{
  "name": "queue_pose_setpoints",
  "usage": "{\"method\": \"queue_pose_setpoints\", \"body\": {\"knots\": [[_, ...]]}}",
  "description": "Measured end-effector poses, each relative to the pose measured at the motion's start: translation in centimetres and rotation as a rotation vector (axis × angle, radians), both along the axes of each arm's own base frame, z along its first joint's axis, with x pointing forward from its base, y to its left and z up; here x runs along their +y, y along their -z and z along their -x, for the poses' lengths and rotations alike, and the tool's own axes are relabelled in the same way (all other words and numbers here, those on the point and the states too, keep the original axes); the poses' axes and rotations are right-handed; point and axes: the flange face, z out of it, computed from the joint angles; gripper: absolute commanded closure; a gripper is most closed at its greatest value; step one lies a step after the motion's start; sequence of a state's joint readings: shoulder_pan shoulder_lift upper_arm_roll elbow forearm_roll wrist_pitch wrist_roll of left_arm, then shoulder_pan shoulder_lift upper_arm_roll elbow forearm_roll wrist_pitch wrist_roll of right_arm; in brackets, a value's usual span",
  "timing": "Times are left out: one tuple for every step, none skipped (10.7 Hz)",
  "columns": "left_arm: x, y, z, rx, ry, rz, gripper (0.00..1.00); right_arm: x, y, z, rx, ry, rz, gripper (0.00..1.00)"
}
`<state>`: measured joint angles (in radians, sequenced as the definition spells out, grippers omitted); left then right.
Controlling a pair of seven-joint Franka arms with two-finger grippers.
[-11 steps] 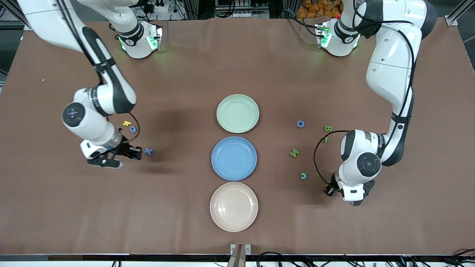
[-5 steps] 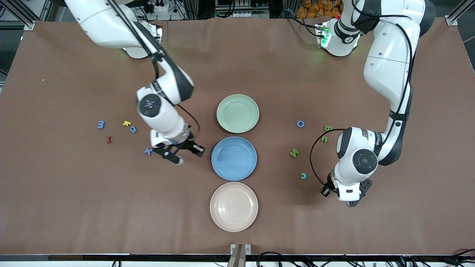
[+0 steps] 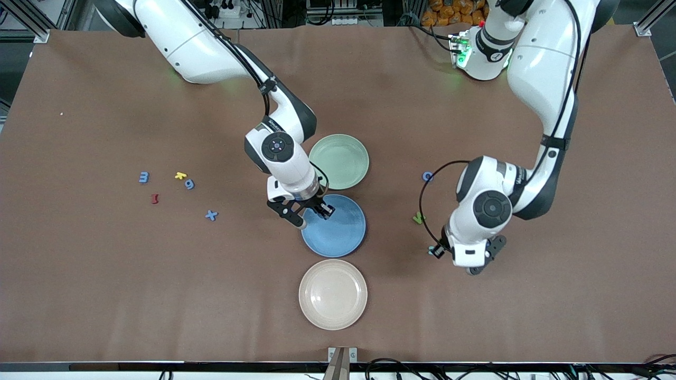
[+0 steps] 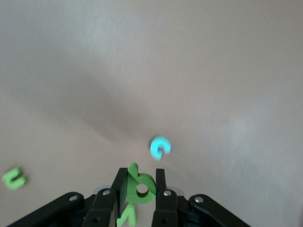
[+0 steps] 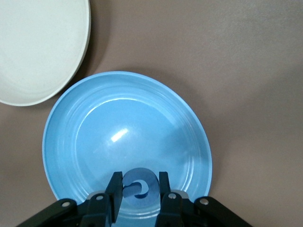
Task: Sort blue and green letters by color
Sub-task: 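Release the G with the right gripper while the left gripper drops the b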
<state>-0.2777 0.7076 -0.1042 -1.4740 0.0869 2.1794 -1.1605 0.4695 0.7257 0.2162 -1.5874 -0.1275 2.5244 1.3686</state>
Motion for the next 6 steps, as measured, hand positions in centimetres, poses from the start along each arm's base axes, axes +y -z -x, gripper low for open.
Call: {"method": "queue_pose_setpoints", "body": {"knots": [[-0.9,-0.7,1.8,0.017,0.021,0.004,1.0,-0.2,0.0,-0.5,-0.004,0.01,-0.001,0.0],[-1.8,-1.4,3.5,0.03,0.043,0.006,1.0,-0.5,-0.4,-1.1,-0.011,0.018,-0.002,0.0],[-2.8,-2.1,5.4,0.042,0.068,0.01,1.0,-1.0,-0.9,-1.7,-0.009,0.027,0.004,0.0],[-3.9,-2.5,7.0,0.055,0.081,0.013,1.0,-2.0,-1.8,-2.5,-0.005,0.034,0.018,0.0],[-5.5,-2.5,8.7,0.07,0.087,0.019,1.0,-3.9,-3.5,-3.6,0.002,0.009,0.037,0.0],[-7.5,-2.3,10.3,0.087,0.097,0.028,1.0,-6.5,-5.7,-4.7,-0.002,-0.041,0.047,0.0]]}}
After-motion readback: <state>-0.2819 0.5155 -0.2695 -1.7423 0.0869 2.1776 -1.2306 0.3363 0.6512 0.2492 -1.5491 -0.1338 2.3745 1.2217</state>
